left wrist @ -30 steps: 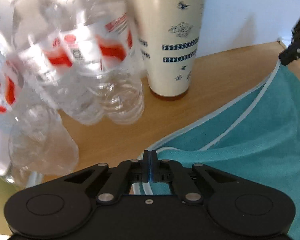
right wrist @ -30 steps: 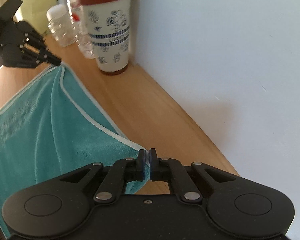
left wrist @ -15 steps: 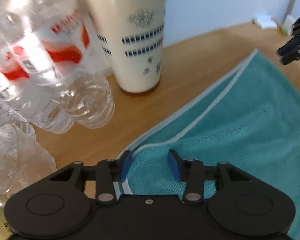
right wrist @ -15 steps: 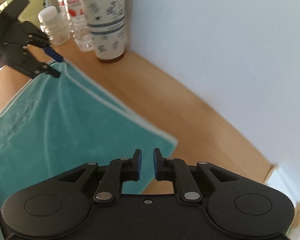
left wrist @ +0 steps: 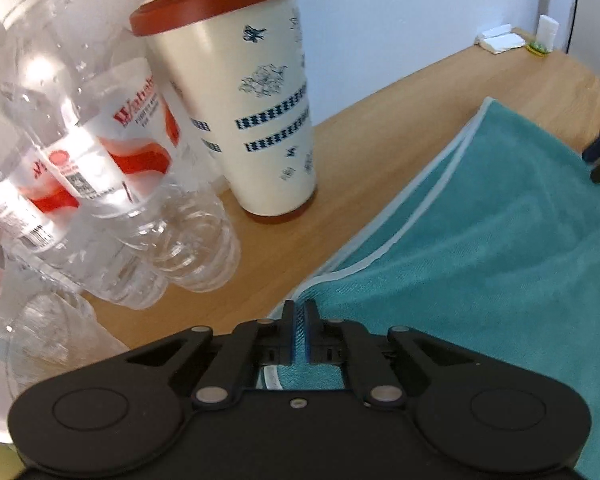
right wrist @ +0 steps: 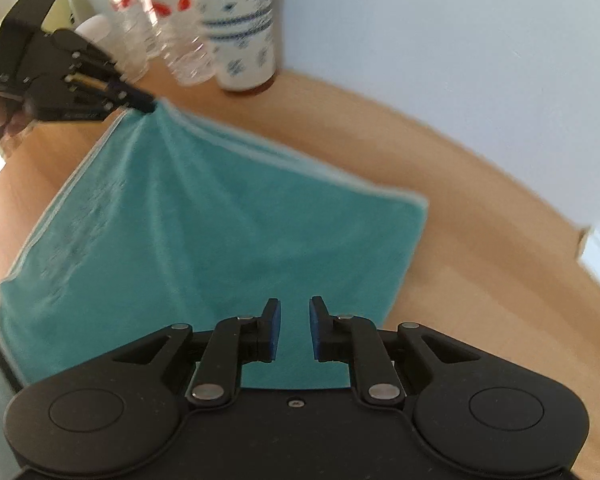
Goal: Fold towel
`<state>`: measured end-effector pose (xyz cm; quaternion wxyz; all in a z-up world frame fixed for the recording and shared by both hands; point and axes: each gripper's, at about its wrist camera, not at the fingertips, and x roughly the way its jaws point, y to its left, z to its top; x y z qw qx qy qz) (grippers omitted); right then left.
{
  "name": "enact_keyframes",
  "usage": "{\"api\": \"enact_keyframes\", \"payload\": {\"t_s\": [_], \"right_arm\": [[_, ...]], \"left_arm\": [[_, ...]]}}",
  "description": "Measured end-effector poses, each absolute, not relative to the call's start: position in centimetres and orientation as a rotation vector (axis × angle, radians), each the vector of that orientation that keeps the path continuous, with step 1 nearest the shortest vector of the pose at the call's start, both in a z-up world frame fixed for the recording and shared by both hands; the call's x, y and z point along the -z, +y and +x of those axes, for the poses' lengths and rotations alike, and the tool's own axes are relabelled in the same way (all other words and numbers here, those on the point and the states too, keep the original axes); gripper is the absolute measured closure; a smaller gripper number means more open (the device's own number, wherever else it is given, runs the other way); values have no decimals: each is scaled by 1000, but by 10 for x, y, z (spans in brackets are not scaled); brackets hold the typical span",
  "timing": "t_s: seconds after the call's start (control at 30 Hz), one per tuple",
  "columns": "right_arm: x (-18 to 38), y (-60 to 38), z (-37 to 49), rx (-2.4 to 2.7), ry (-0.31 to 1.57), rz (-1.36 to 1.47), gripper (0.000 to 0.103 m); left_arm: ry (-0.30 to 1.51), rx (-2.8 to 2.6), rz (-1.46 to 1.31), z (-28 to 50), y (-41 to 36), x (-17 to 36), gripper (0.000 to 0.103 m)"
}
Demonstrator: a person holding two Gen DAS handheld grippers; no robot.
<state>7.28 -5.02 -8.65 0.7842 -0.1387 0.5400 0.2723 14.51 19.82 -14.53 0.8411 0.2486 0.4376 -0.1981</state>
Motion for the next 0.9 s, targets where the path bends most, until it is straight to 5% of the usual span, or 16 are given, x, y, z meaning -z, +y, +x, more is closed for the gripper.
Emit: {"api": "enact_keyframes", "payload": {"t_s": [0.47,0.6,0.9], "right_arm": [[100,-58,-12,-539,1350,-214,71],[88,-55,-45,-613,1329,-209,48],[112,-20,-55,-624,1351,-332,48]], "left_arm": [[850,340,599,149,202,131,100],[848,325,555,153,204,130,100],[877,283,530,160,209,151,100]]}}
